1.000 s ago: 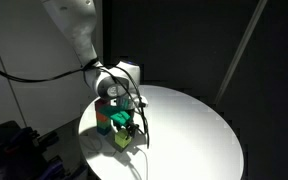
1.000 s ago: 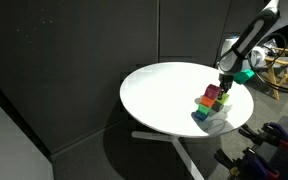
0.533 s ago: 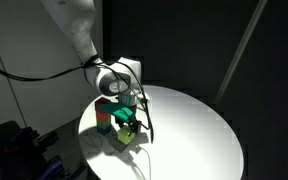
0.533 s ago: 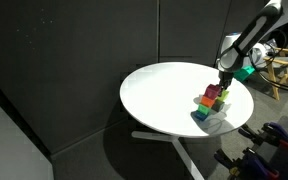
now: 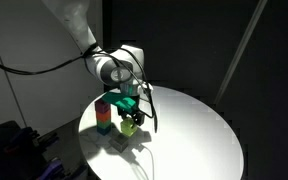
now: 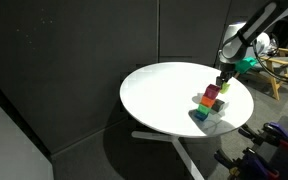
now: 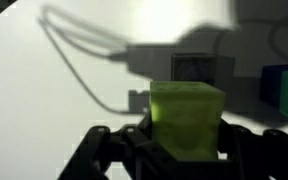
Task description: Put the yellow block on top of the pink block
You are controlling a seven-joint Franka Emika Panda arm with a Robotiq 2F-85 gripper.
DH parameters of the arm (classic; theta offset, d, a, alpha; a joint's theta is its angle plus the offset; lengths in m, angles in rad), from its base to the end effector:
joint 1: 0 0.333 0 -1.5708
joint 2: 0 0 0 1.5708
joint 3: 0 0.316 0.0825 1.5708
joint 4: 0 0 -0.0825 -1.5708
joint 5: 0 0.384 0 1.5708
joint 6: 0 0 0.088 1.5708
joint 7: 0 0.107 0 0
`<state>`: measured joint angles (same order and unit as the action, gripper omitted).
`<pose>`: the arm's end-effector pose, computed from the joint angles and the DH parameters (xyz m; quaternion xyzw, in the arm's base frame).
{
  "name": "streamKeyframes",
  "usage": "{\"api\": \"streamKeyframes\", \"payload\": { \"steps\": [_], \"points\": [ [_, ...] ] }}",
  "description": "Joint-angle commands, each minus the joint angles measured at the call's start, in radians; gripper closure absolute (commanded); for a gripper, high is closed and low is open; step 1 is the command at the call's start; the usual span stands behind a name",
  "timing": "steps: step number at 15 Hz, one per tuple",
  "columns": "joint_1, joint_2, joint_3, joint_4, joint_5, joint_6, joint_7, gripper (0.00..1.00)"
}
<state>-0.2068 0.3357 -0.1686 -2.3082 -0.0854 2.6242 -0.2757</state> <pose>0.4875 -0.1927 0.1998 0.9988 -0.0081 -0.0235 0.0432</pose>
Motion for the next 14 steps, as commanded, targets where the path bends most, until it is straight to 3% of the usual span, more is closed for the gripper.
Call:
{"api": "streamKeyframes", "payload": {
  "steps": [1, 14],
  "points": [
    [-0.006, -0.079, -0.002, -0.008, -0.019, -0.082, 0.000, 0.75],
    [0.007, -0.238, 0.001, 0.005, -0.014, -0.276, -0.005, 0.75]
  ]
}}
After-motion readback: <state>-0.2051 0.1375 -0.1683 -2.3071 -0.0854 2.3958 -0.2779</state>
